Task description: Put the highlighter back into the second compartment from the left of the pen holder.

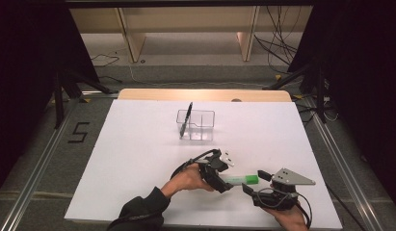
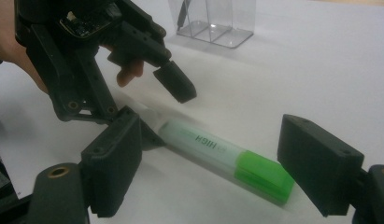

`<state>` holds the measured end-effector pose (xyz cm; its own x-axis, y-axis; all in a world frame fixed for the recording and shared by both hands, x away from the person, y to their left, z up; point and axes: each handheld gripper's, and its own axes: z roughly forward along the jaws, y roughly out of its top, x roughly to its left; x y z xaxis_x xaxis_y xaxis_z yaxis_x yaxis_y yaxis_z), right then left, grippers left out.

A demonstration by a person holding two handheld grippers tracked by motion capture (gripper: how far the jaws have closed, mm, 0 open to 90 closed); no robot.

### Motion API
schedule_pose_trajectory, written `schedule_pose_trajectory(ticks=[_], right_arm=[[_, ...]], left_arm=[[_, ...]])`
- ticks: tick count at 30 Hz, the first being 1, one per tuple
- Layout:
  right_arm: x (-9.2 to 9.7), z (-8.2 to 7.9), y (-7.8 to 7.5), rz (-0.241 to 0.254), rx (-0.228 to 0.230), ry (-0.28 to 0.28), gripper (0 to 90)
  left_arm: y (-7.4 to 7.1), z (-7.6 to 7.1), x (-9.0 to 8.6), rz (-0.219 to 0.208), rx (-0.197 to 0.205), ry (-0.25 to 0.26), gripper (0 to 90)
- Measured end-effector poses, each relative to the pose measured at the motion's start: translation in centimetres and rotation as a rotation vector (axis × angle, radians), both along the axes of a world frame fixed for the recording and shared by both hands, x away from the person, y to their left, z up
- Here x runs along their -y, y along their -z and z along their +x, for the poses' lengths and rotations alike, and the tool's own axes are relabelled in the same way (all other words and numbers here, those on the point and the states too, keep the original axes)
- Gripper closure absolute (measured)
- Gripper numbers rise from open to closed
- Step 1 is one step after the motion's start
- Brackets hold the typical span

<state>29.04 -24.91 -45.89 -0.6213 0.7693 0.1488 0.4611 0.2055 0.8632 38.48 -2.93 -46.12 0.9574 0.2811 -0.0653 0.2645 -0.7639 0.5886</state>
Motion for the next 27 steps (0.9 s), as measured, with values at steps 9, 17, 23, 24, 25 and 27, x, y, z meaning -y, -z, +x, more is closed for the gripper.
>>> schedule_pose_trajectory(ticks=[9, 17, 23, 24, 25, 27], right_arm=[[-0.1, 0.0, 0.0, 0.001, -0.002, -0.001, 22.9], [-0.1, 0.0, 0.1, 0.0, -0.003, -0.002, 22.9], [-0.1, 0.0, 0.1, -0.003, -0.001, -0.004, 22.9], [-0.1, -0.1, 0.1, 0.001, -0.003, -0.003, 22.9], [-0.1, -0.1, 0.1, 0.001, -0.003, -0.003, 22.9], [-0.1, -0.1, 0.1, -0.001, -0.003, -0.004, 22.9]], left_arm=[[0.2, 0.1, 0.6, 0.03, 0.002, 0.023, 41.5], [0.5, 0.1, 1.2, 0.05, 0.01, 0.037, 50.0], [0.9, 0.0, 1.6, 0.081, 0.012, 0.042, 54.8], [0.9, 0.0, 1.6, 0.087, 0.02, 0.04, 55.9], [0.9, 0.0, 1.6, 0.087, 0.02, 0.04, 57.3], [0.9, 0.1, 1.6, 0.092, 0.026, 0.035, 59.9]])
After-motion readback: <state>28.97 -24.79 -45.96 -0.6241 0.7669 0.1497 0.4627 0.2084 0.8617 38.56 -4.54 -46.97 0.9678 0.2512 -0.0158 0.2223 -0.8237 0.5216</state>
